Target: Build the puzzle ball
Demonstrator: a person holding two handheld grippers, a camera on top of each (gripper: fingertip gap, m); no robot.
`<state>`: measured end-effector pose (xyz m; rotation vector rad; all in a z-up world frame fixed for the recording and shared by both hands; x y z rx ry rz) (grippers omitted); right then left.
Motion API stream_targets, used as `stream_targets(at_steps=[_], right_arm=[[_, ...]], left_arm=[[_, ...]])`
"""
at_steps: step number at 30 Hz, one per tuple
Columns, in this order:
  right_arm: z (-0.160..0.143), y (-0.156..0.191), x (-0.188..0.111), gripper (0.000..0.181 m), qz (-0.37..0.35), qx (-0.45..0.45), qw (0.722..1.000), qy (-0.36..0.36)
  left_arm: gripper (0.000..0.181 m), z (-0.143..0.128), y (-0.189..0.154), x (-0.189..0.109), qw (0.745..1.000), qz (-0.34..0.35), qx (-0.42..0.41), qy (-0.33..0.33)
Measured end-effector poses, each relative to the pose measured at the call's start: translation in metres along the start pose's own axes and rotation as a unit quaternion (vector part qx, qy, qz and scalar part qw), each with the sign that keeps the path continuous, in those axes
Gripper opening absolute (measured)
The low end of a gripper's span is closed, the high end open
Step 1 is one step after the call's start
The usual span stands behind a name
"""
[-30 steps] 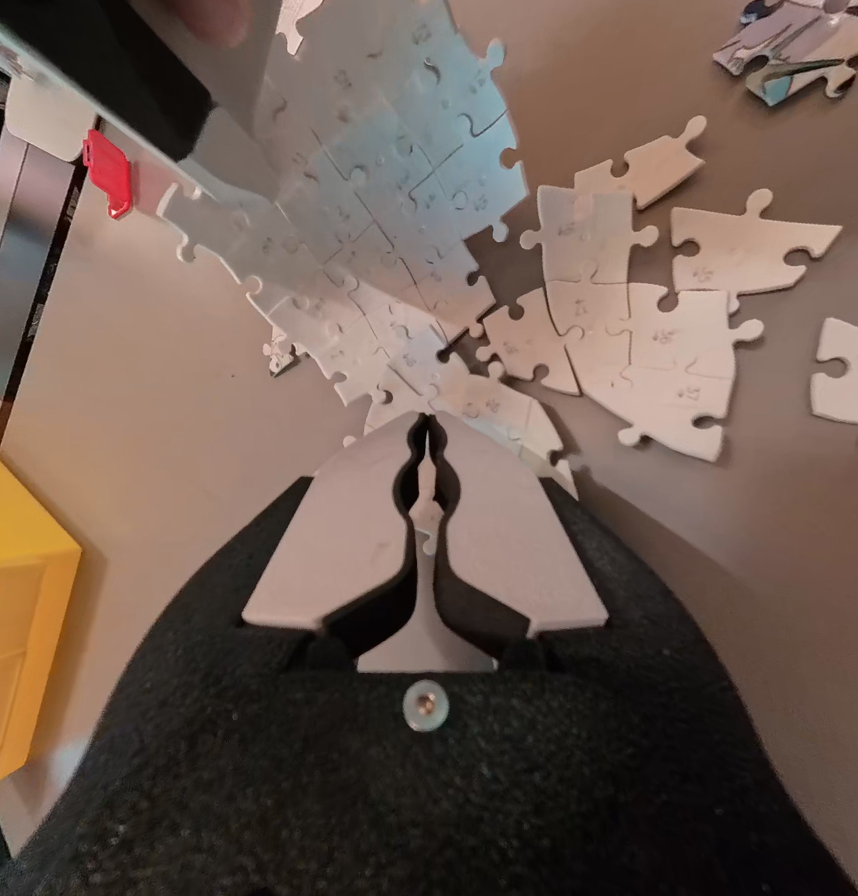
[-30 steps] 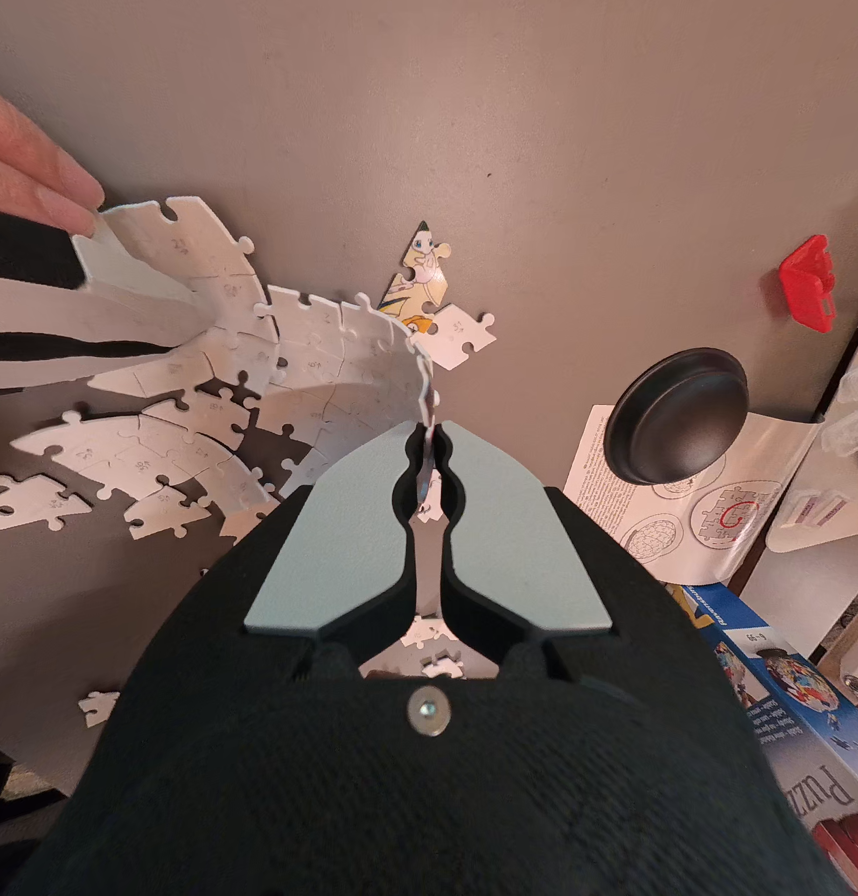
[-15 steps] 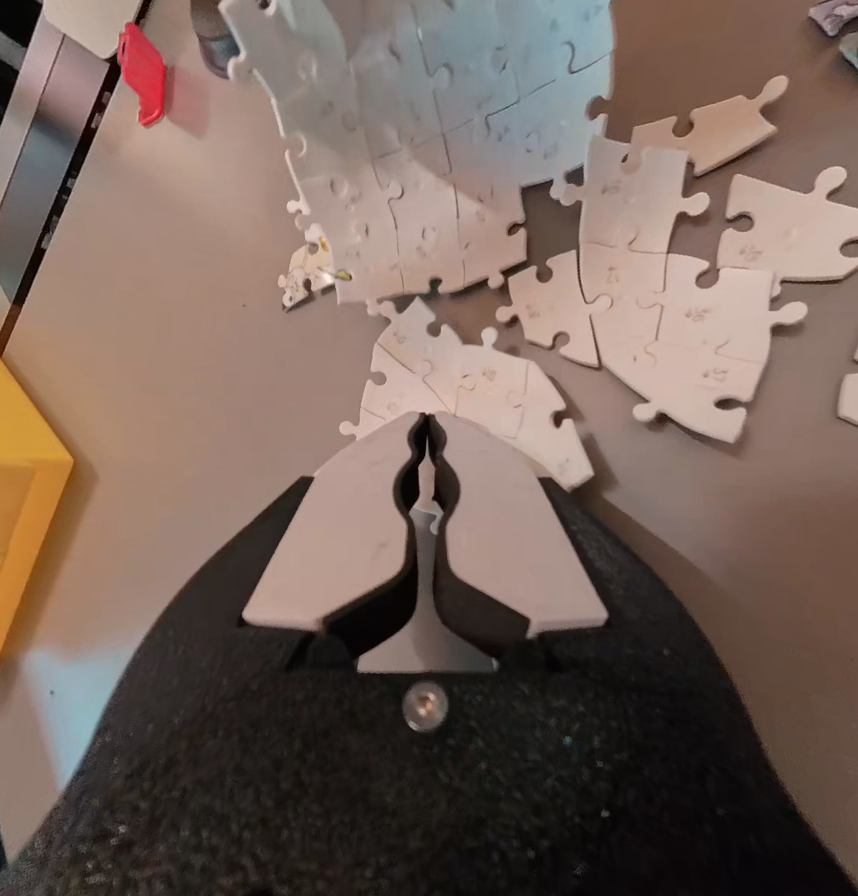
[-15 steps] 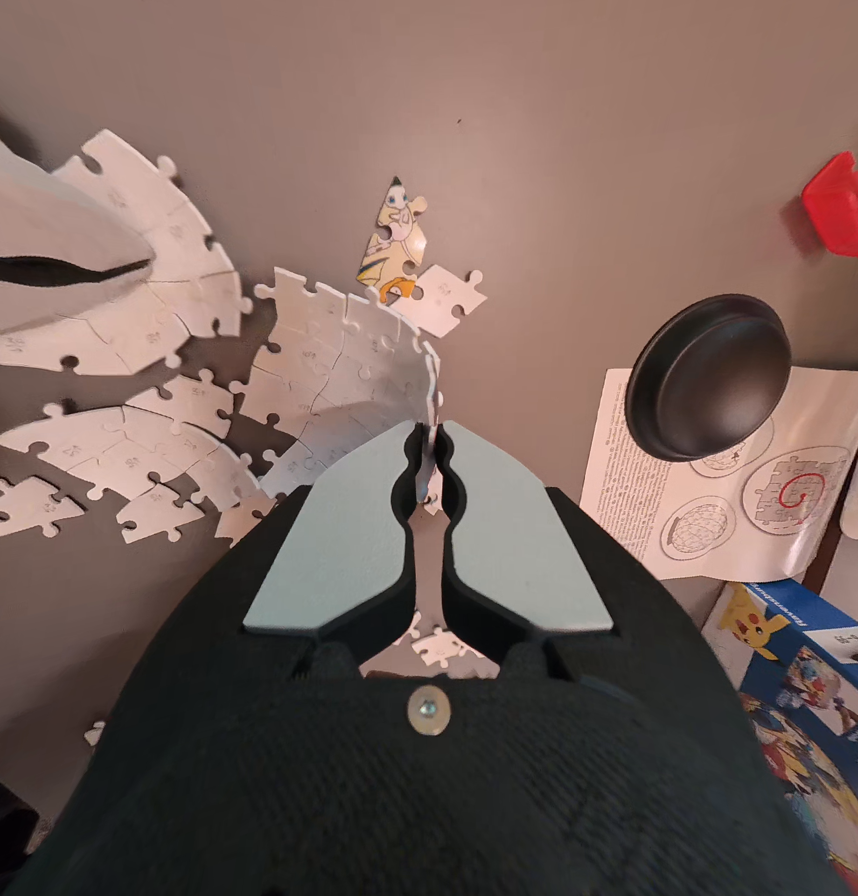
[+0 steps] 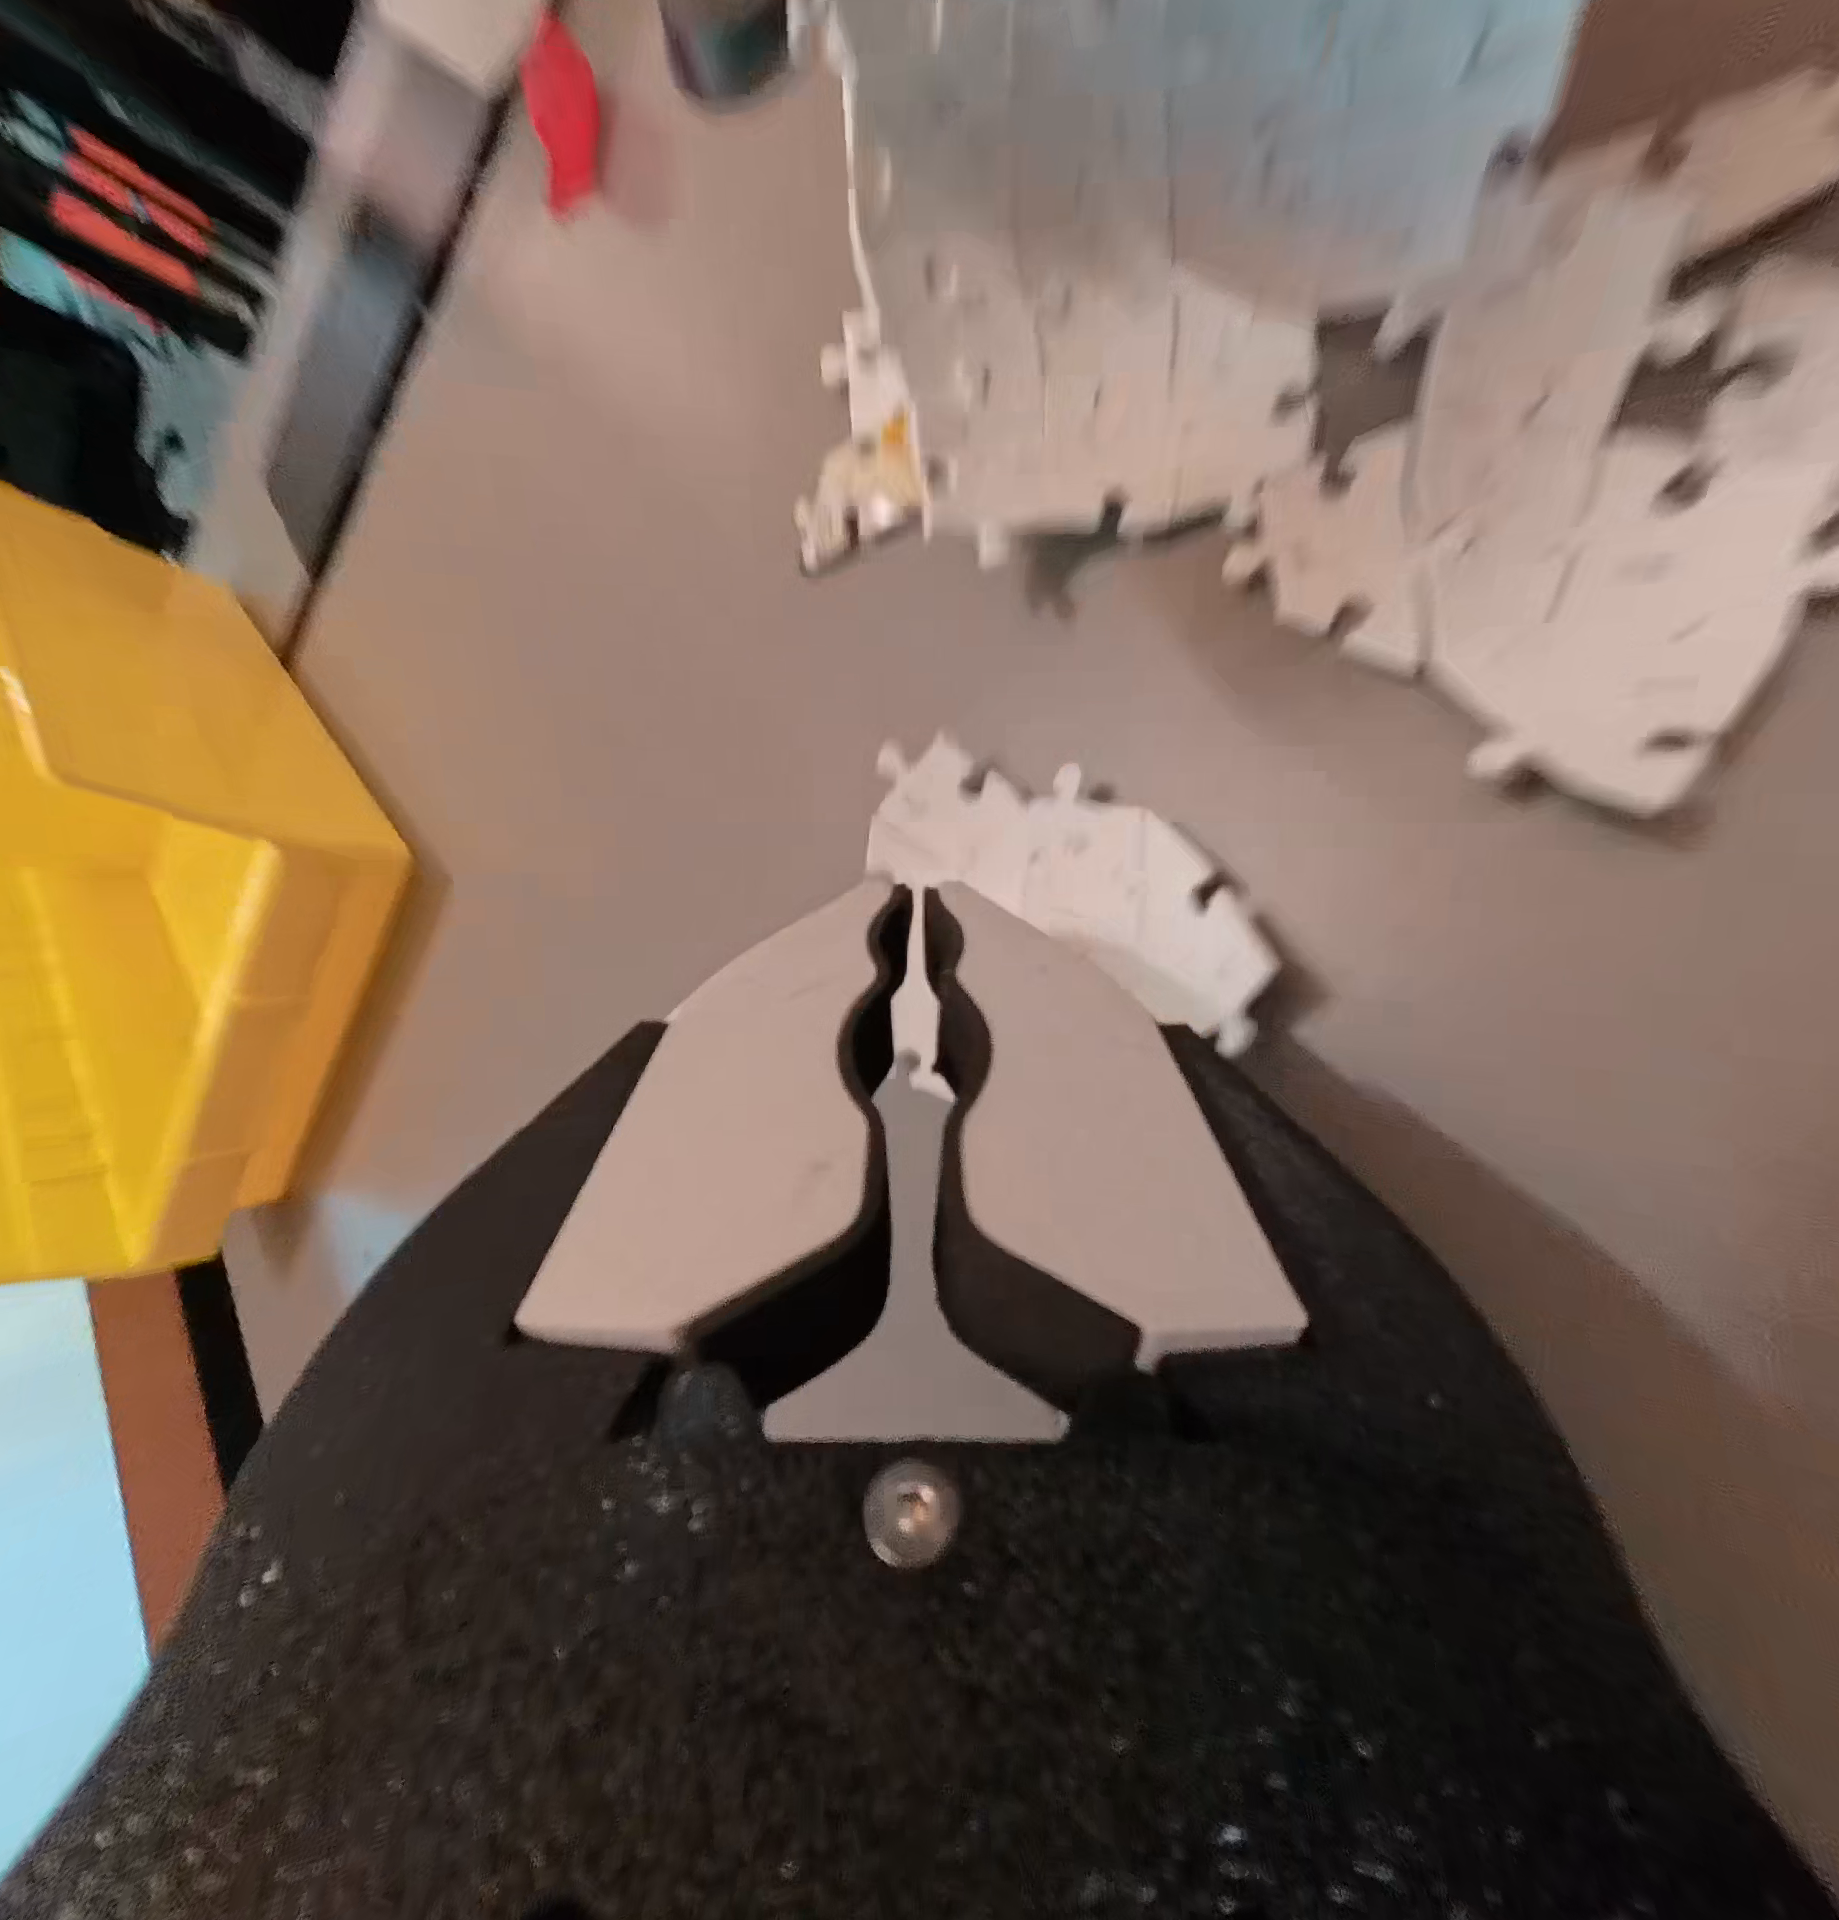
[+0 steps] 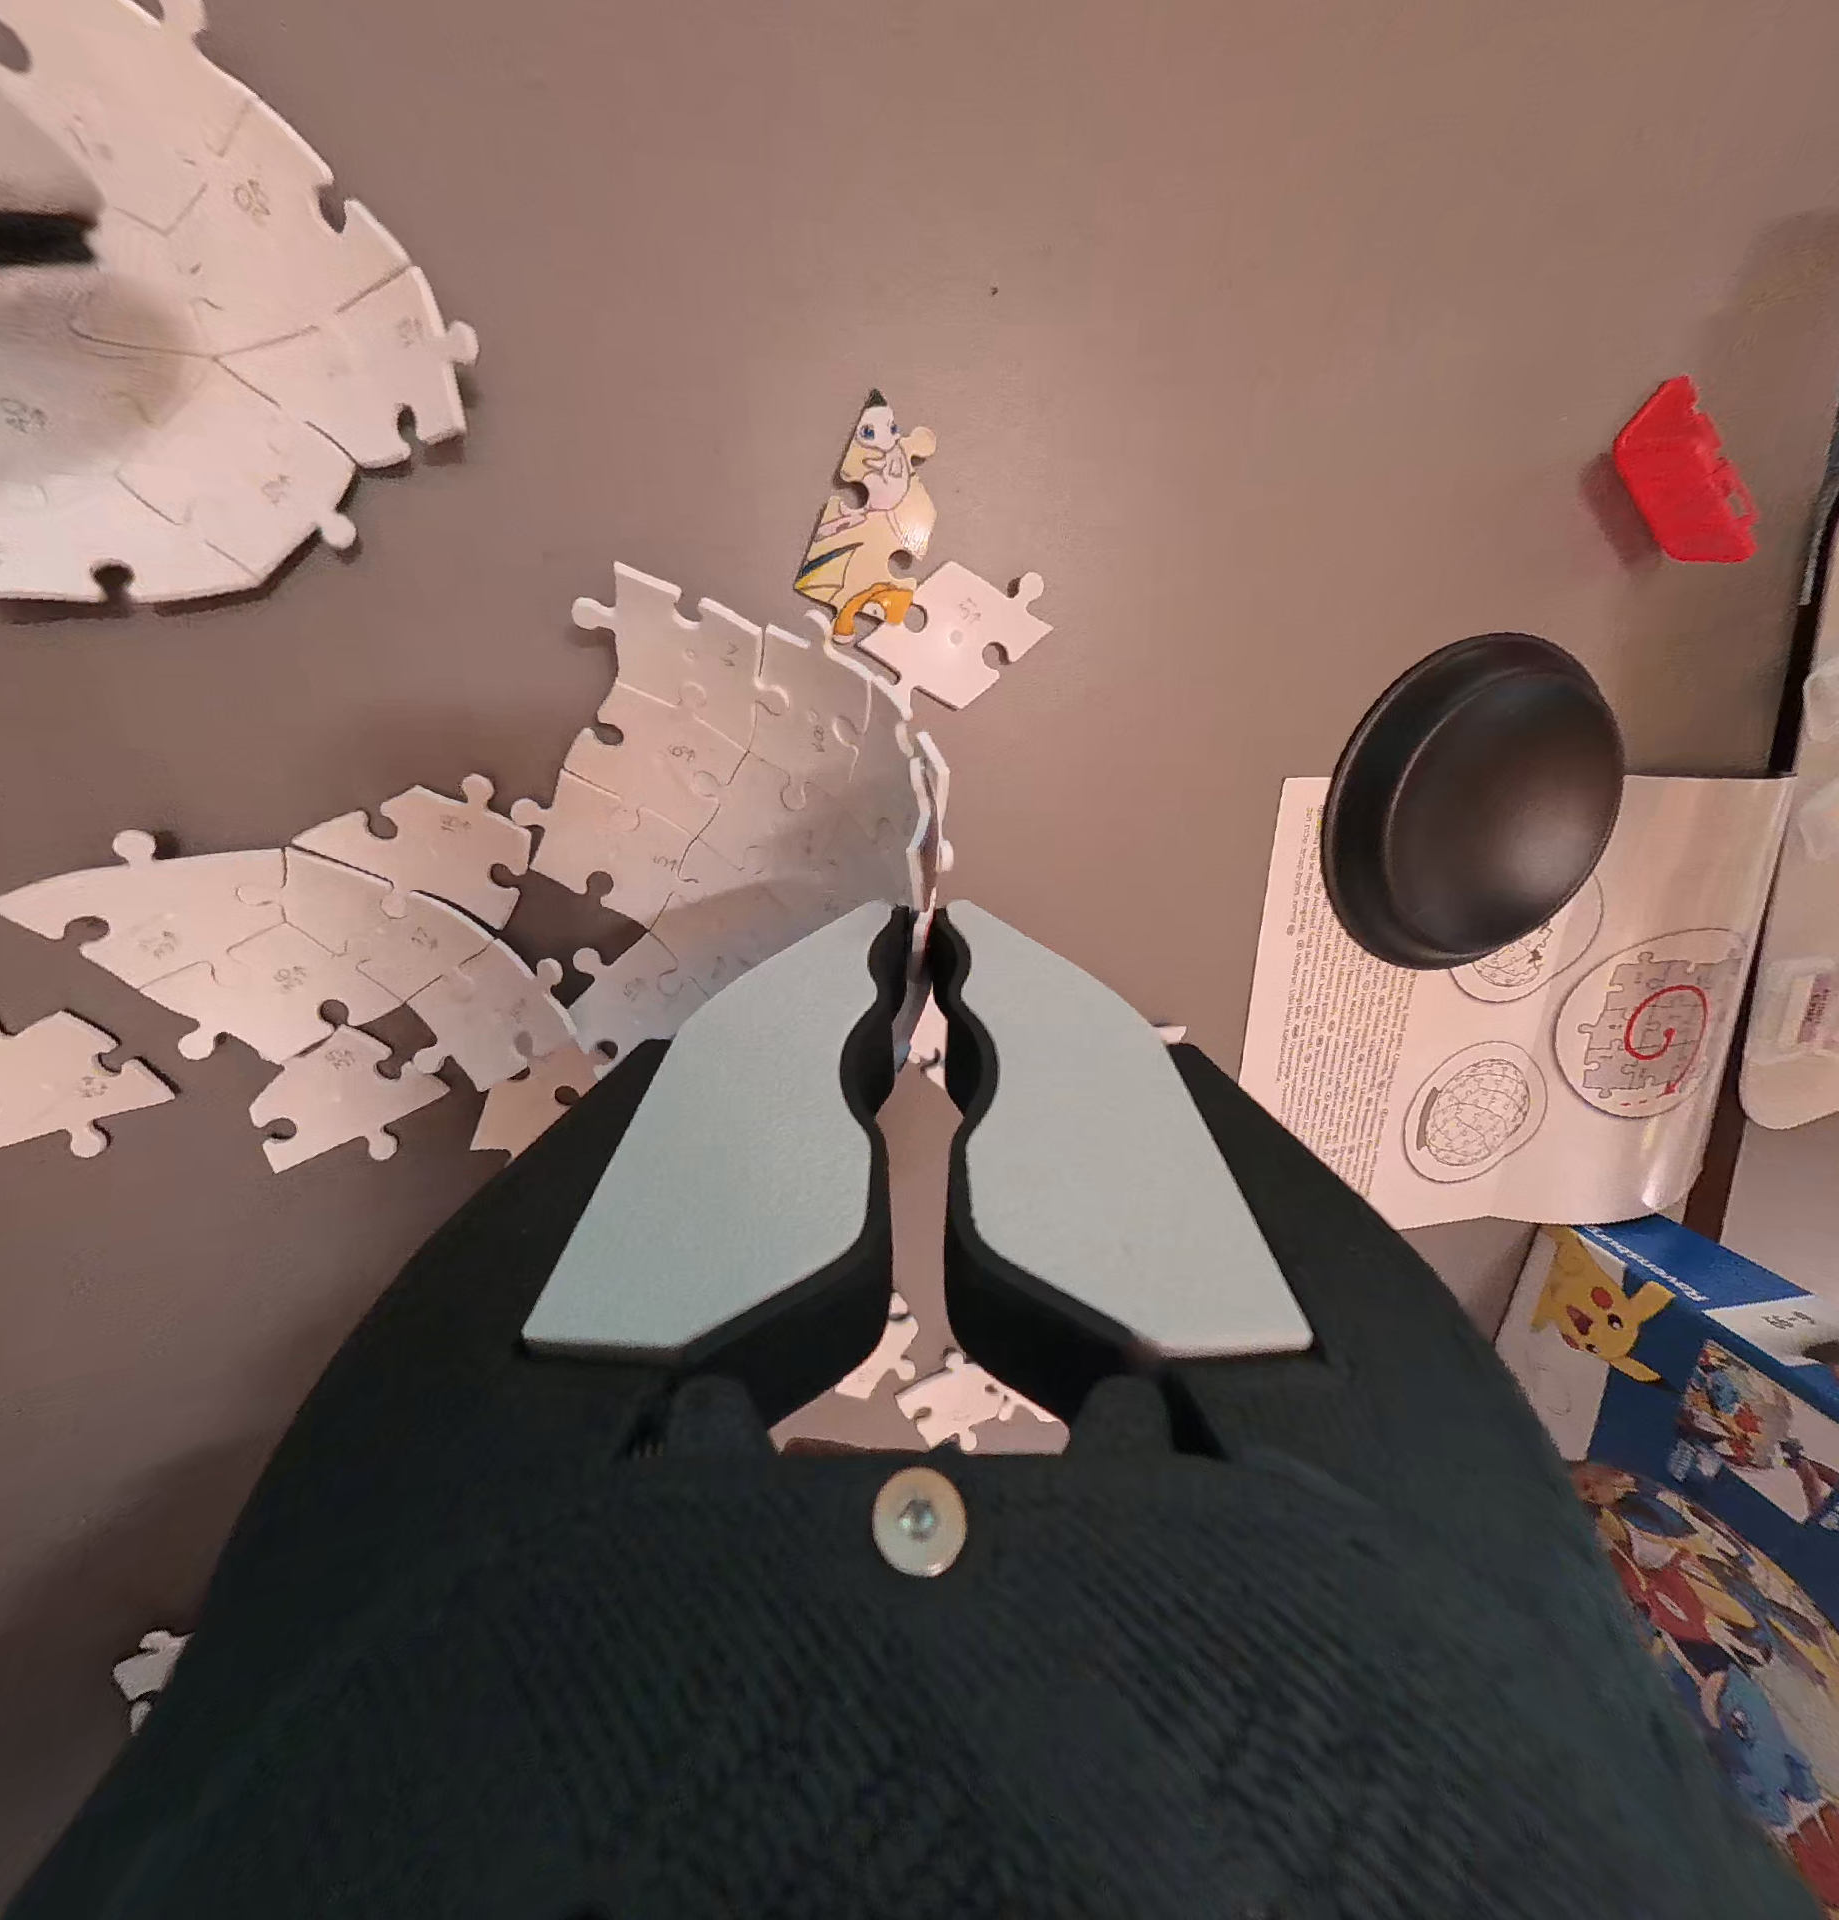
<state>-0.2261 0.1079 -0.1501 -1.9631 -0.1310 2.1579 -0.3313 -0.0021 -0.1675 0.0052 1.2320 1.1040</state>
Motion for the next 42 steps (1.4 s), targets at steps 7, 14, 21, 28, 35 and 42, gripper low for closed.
stream_targets(at_steps=[7, 14, 21, 28, 35, 42], right_arm=[[-0.001, 0.002, -0.006, 0.004, -0.030, -0.011, 0.999, -0.005], [-0.011, -0.001, -0.007, 0.004, -0.039, 0.013, 0.999, -0.006], [-0.020, 0.000, -0.007, 0.004, -0.035, 0.017, 0.999, 0.000], [-0.021, 0.003, -0.007, 0.004, -0.032, 0.017, 0.999, 0.005], [-0.012, 0.004, -0.010, 0.003, -0.033, 0.020, 0.999, -0.006], [-0.005, 0.007, -0.009, 0.003, -0.024, 0.040, 0.999, -0.020]], left_arm=[[0.003, 0.051, -0.046, -0.004, 0.996, -0.054, 0.035, -0.063], [0.011, 0.045, -0.061, 0.015, 0.996, -0.079, 0.027, -0.035], [0.008, 0.035, -0.064, 0.017, 0.997, -0.066, -0.017, -0.022], [0.004, 0.035, -0.061, 0.020, 0.998, -0.052, -0.042, -0.016], [0.007, 0.038, -0.058, 0.023, 0.998, -0.053, -0.031, -0.023], [0.010, 0.038, -0.054, 0.024, 0.998, -0.051, -0.041, -0.002]])
Point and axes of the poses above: each gripper's, where its closed fingertips meet, x out along the fingers, z out of its top, y = z × x across the jaws, the point moved 3 cm from there along -x, back along the fingers, and after that the axes turned 9 degrees about y, right-handed, at the moved point
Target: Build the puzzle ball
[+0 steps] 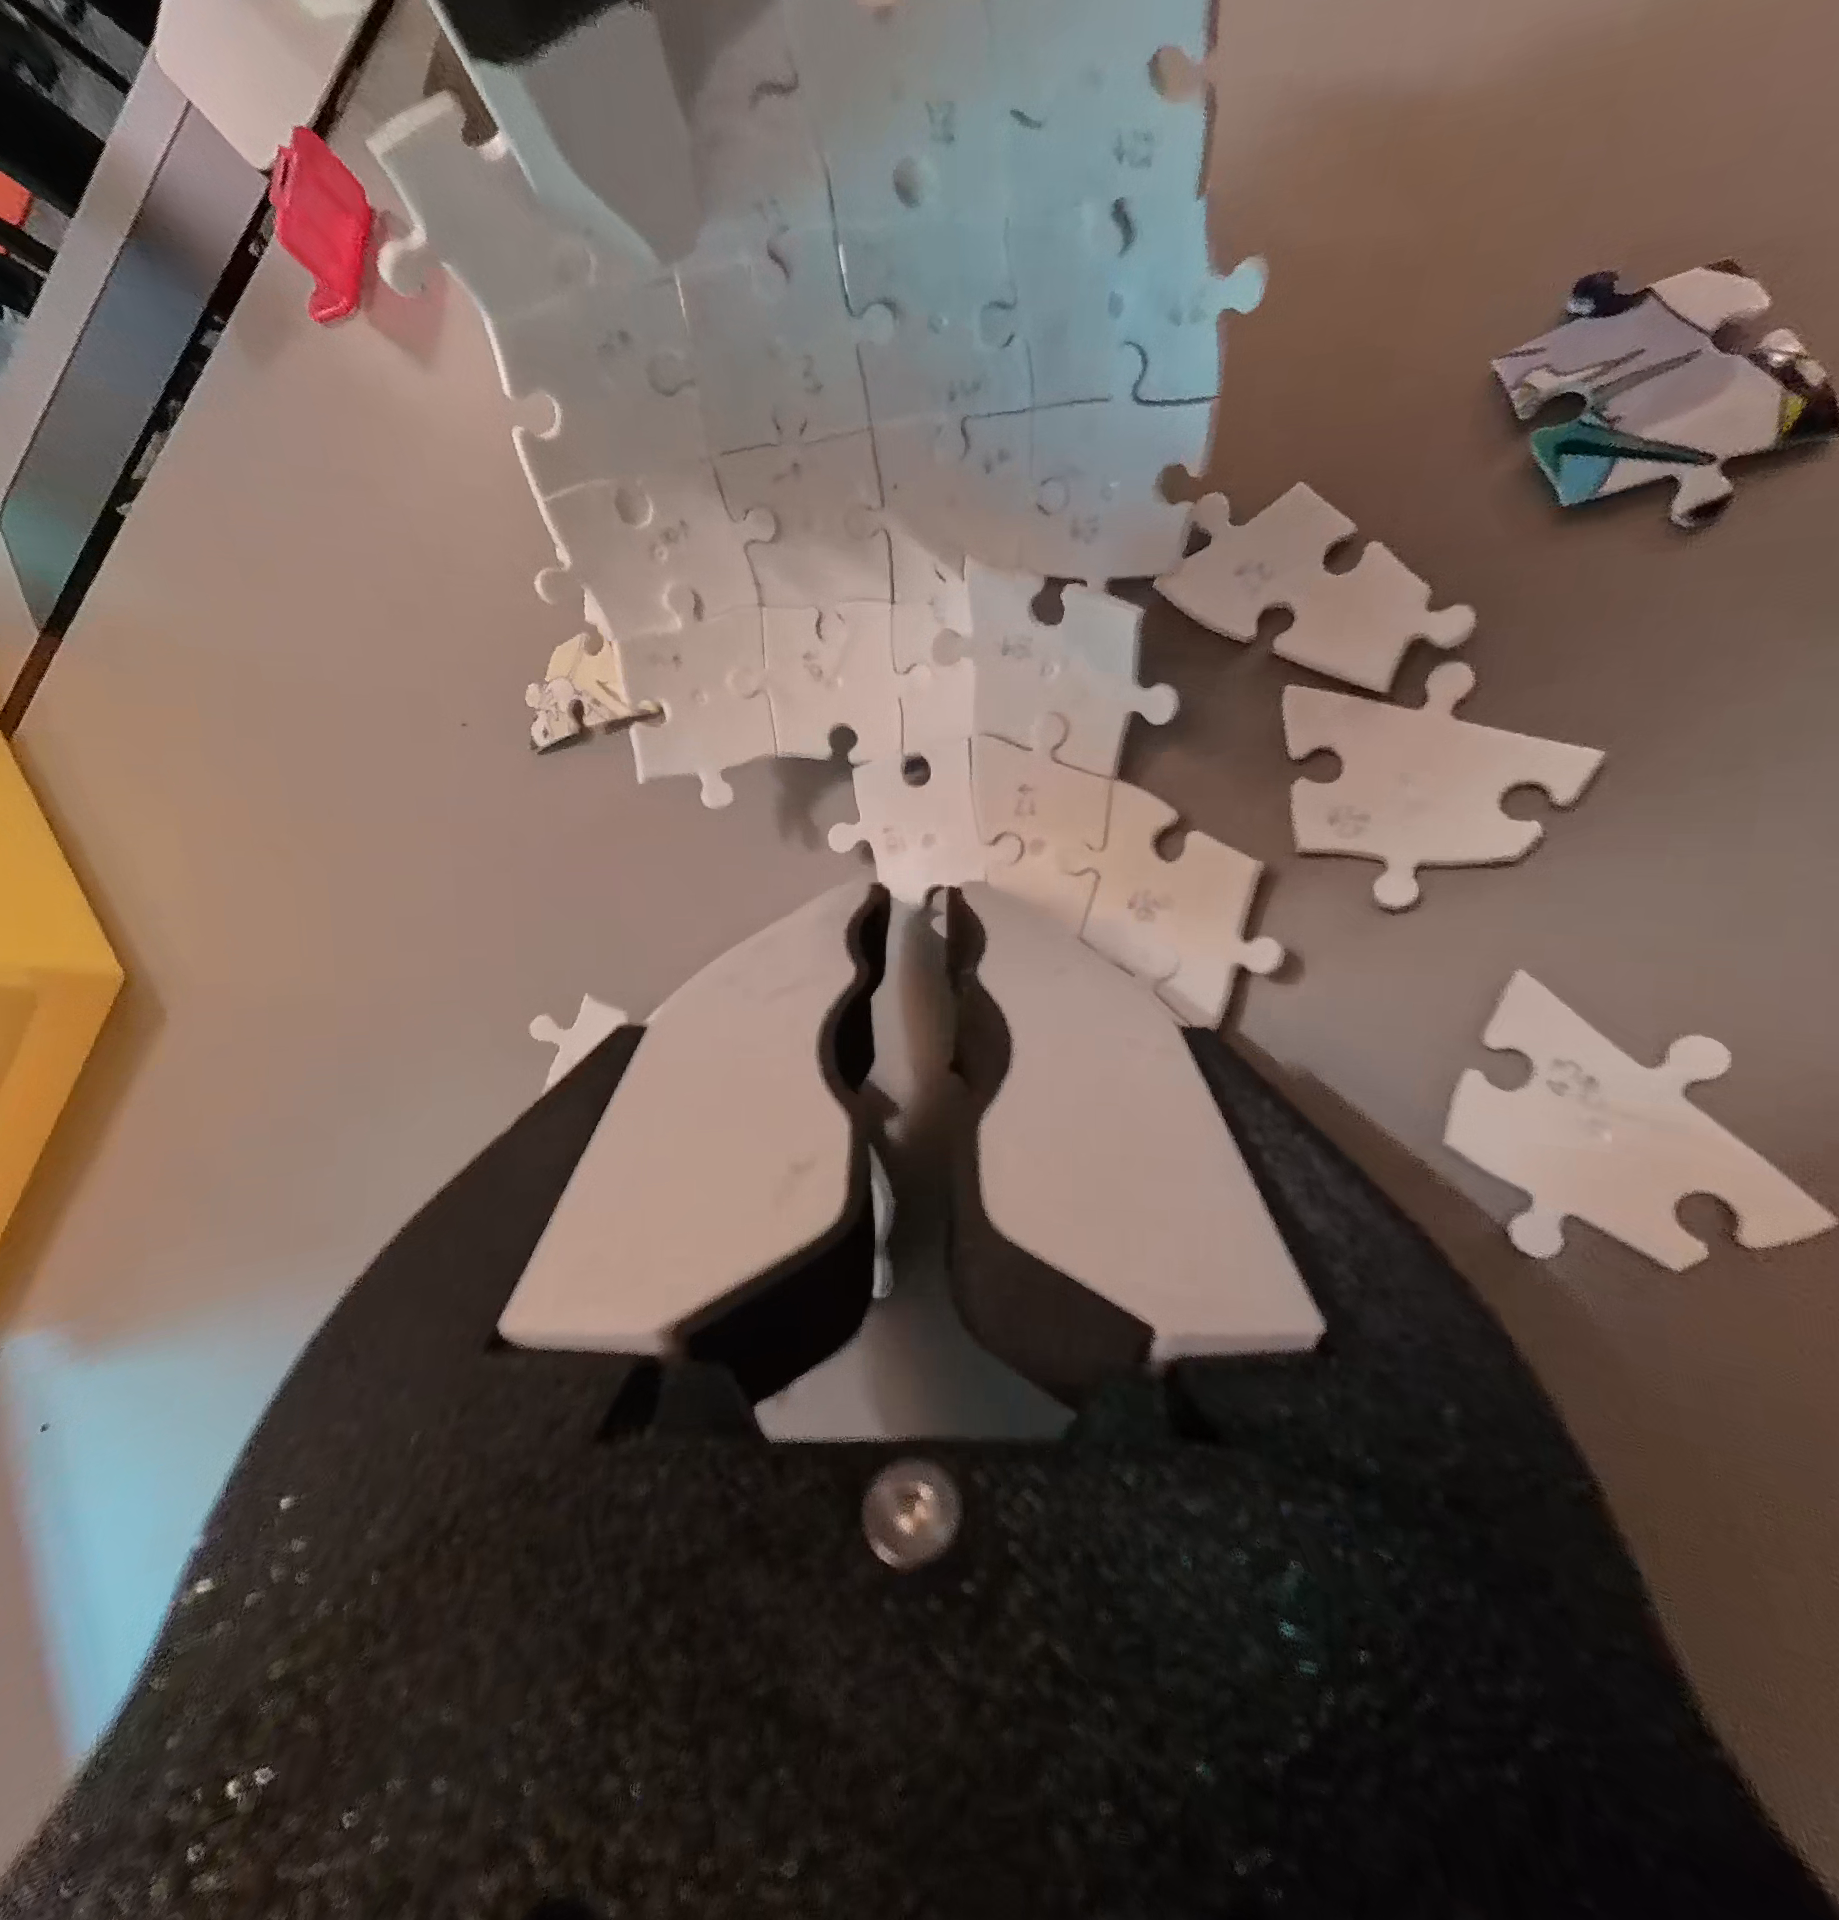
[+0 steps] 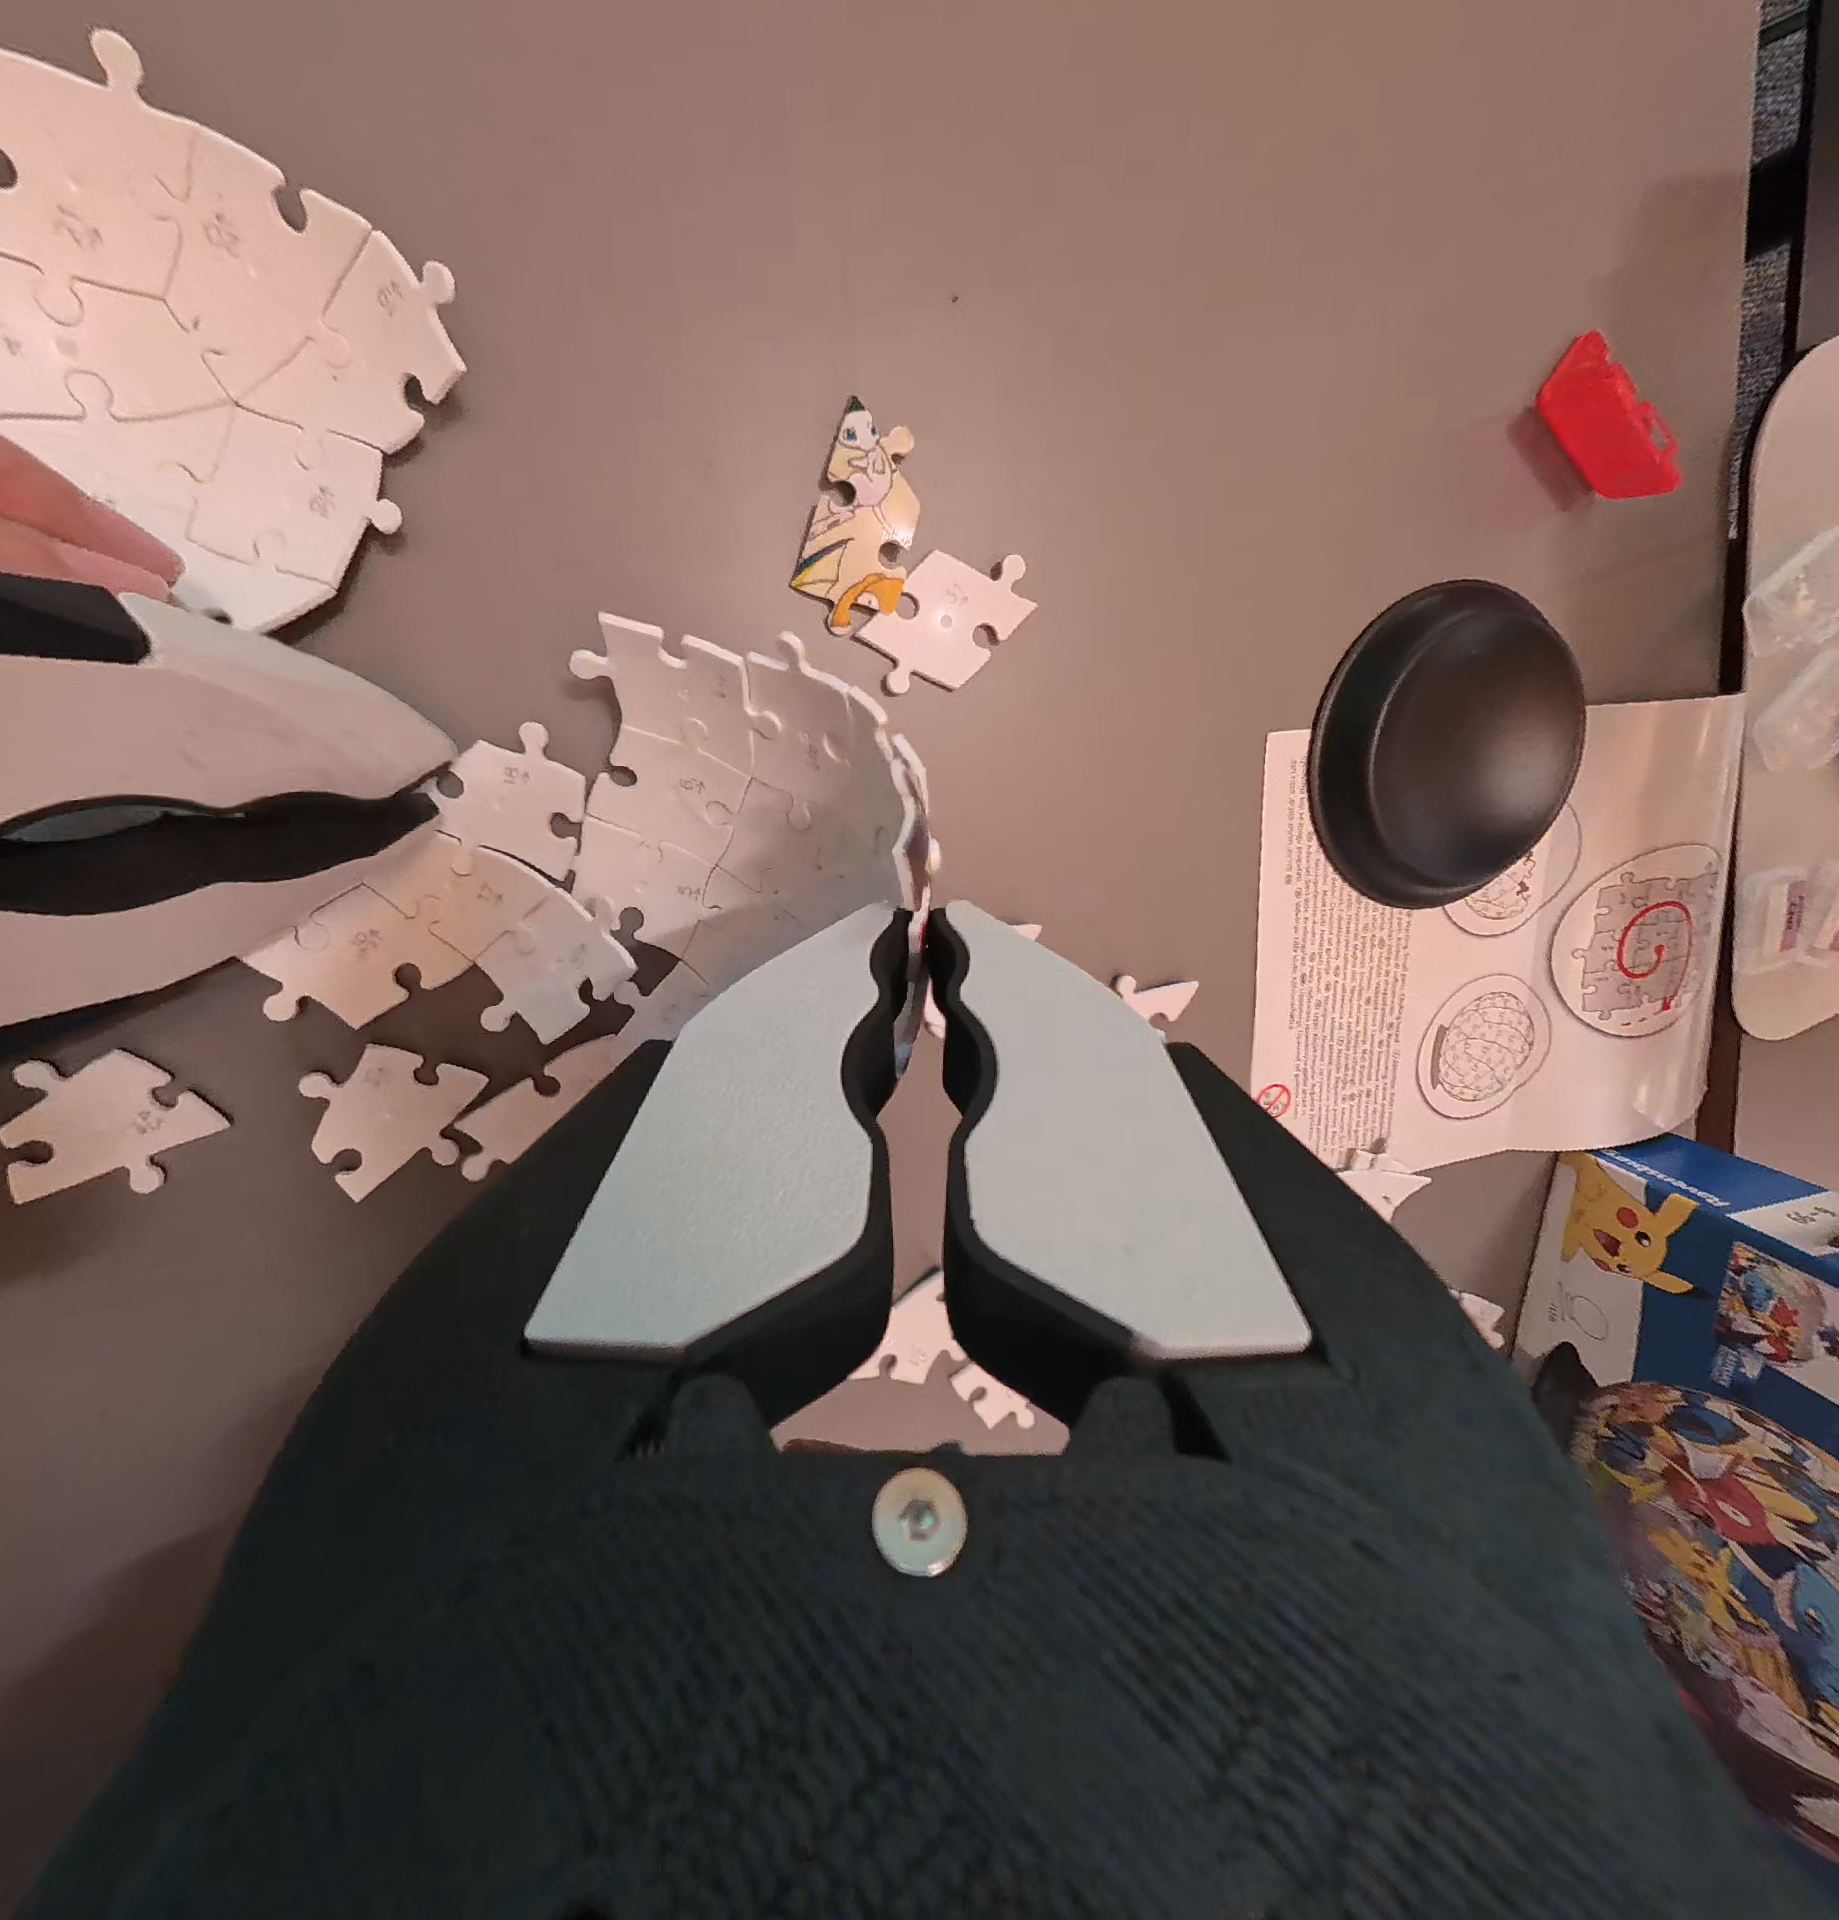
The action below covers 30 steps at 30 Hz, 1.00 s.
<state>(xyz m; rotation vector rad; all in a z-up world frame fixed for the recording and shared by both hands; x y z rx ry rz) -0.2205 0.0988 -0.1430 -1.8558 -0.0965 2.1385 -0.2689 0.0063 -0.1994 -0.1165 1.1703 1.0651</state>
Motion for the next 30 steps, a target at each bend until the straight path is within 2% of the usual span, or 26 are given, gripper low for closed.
stream_targets(at_steps=[4, 9, 19, 26, 30], right_arm=[[0.001, -0.001, 0.001, 0.003, 0.001, 0.015, 1.000, -0.011], [-0.003, -0.004, 0.005, 0.004, 0.007, 0.045, 0.999, -0.025], [-0.007, -0.006, 0.006, 0.004, -0.004, 0.080, 0.993, -0.084], [-0.013, -0.007, 0.008, 0.004, -0.006, 0.082, 0.989, -0.123], [-0.014, -0.007, 0.007, 0.004, -0.011, 0.081, 0.987, -0.139]], left_arm=[[0.014, 0.006, 0.007, -0.006, 1.000, 0.010, -0.015, 0.001], [0.011, 0.027, 0.007, -0.013, 0.998, -0.022, -0.035, -0.039], [0.004, 0.025, 0.001, 0.013, 0.997, -0.072, -0.001, 0.002], [0.004, 0.030, -0.003, 0.013, 0.991, -0.075, 0.107, -0.020], [0.006, 0.032, 0.000, 0.014, 0.988, -0.088, 0.124, -0.015]])
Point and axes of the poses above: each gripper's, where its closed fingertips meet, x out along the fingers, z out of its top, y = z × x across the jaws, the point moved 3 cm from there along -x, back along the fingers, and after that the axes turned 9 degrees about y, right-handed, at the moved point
